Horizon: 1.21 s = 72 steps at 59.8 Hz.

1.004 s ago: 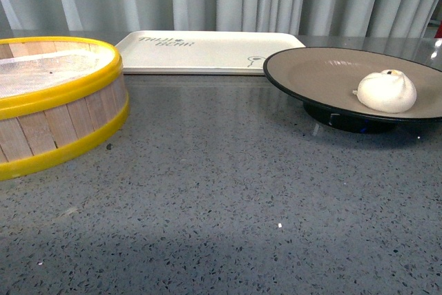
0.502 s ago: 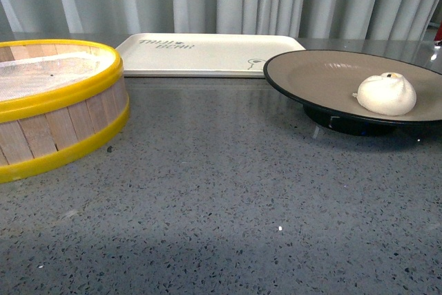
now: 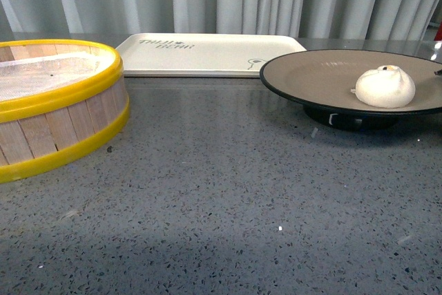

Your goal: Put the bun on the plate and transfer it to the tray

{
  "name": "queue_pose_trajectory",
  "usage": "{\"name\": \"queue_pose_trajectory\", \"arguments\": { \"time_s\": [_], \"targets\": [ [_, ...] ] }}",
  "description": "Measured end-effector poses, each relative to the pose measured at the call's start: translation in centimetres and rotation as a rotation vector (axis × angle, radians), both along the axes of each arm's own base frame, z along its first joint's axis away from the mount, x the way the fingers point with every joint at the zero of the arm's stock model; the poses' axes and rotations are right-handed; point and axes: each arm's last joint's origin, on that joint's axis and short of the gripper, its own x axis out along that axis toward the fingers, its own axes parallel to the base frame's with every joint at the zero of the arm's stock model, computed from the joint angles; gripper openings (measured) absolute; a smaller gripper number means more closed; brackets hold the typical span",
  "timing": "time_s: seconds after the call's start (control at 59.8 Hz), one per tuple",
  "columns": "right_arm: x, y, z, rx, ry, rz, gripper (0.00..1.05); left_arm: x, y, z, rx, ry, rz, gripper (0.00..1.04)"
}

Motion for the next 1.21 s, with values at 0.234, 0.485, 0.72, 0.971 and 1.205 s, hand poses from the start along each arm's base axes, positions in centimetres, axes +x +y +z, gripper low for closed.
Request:
{"name": "queue_pose_trajectory", "arguments": {
  "time_s": [0.234, 0.485, 0.72, 0.971, 1.205],
  "targets": [
    [-0.7, -0.3, 0.3, -0.029, -0.016, -0.028, 0.03, 0.0, 0.0, 0.0, 0.000, 0.000, 0.000, 0.98],
    [-1.2, 0.4, 3.1, -0.086, -0.140, 0.000, 0.03, 0.0, 0.0, 0.0, 0.000, 0.000, 0.000, 0.98],
    [3.5, -0.4, 7.5, -0.113, -0.254, 0.002, 0.03, 0.0, 0.0, 0.0, 0.000, 0.000, 0.000, 0.98],
    [11.5, -0.6, 6.1, -0.107, -0.160, 0.001, 0.03, 0.0, 0.0, 0.0, 0.000, 0.000, 0.000, 0.98],
    [17.5, 2.5, 5.9, -0.109, -0.140, 0.068, 0.03, 0.0, 0.0, 0.0, 0.000, 0.000, 0.000, 0.98]
  ]
}}
